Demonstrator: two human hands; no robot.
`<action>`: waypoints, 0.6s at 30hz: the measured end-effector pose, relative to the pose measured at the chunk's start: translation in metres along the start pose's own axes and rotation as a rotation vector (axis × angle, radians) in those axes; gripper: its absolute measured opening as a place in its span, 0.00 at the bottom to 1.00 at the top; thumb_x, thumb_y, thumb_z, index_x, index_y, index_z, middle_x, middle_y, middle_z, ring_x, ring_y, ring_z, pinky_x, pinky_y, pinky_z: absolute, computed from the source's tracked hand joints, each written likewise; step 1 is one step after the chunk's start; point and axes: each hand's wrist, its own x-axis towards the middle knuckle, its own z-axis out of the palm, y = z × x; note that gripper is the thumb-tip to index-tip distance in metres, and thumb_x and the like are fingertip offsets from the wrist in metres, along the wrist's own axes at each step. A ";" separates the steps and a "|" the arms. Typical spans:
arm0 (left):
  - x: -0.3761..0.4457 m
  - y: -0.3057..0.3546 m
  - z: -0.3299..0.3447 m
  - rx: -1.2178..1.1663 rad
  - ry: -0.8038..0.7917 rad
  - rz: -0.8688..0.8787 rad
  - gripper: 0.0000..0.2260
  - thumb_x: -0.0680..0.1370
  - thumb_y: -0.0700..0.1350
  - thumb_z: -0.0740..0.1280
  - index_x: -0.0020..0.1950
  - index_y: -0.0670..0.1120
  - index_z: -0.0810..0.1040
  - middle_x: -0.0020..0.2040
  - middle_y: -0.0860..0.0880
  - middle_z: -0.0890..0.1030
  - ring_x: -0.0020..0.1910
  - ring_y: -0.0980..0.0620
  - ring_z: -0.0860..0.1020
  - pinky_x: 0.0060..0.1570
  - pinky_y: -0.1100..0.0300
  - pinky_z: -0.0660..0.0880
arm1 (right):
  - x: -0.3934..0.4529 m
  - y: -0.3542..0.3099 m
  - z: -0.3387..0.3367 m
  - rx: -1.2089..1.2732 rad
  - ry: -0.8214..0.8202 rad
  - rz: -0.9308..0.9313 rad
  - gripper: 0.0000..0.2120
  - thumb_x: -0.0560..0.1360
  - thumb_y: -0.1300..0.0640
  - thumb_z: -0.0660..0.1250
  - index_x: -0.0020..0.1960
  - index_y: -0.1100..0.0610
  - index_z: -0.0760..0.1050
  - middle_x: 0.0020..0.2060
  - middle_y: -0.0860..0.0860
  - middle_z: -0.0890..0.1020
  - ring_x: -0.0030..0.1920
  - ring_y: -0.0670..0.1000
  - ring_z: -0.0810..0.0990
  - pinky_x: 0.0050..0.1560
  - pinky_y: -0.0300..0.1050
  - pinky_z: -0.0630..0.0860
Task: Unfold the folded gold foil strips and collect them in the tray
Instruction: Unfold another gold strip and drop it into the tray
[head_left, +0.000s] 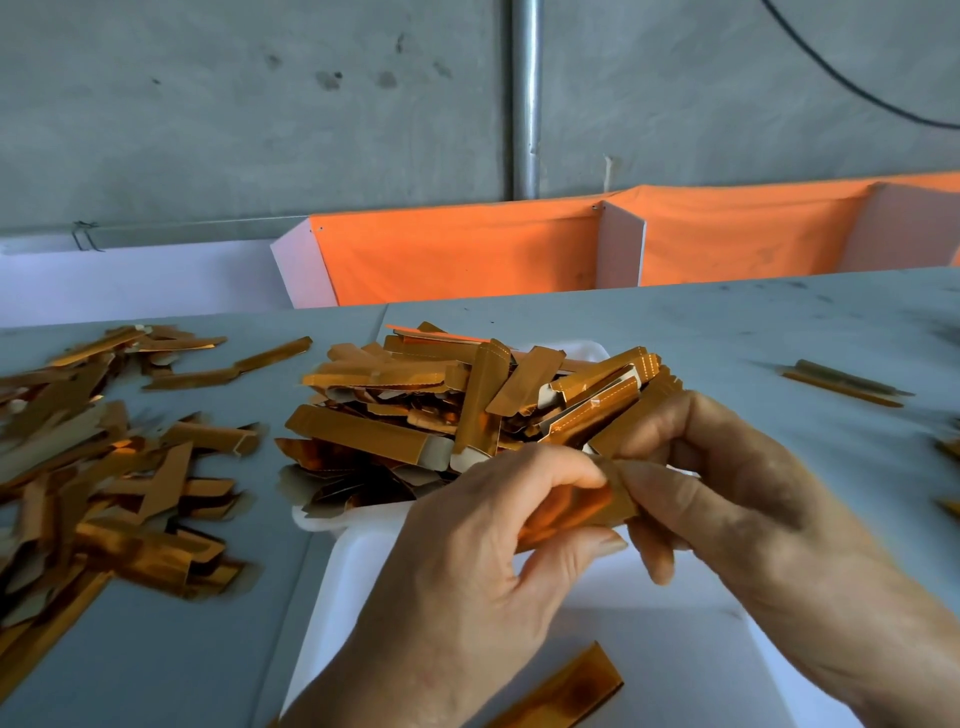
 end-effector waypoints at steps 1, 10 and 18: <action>0.000 0.000 0.000 -0.003 -0.002 -0.002 0.12 0.71 0.56 0.66 0.52 0.55 0.74 0.48 0.61 0.77 0.46 0.62 0.79 0.41 0.75 0.74 | 0.000 0.000 -0.002 -0.003 -0.018 -0.009 0.02 0.69 0.55 0.67 0.39 0.53 0.76 0.31 0.54 0.77 0.27 0.51 0.74 0.33 0.36 0.72; -0.001 0.004 -0.003 -0.044 -0.047 0.022 0.10 0.73 0.56 0.65 0.52 0.56 0.74 0.49 0.61 0.78 0.47 0.61 0.80 0.41 0.72 0.76 | 0.007 0.009 -0.015 0.565 -0.282 0.214 0.13 0.64 0.57 0.78 0.46 0.59 0.80 0.30 0.51 0.75 0.24 0.44 0.71 0.27 0.36 0.71; 0.000 0.001 -0.003 -0.232 -0.047 0.016 0.09 0.75 0.52 0.67 0.53 0.51 0.76 0.50 0.54 0.80 0.49 0.50 0.80 0.42 0.62 0.77 | 0.007 0.010 -0.007 0.666 -0.303 0.304 0.12 0.66 0.53 0.77 0.46 0.58 0.81 0.29 0.49 0.73 0.24 0.43 0.71 0.26 0.36 0.70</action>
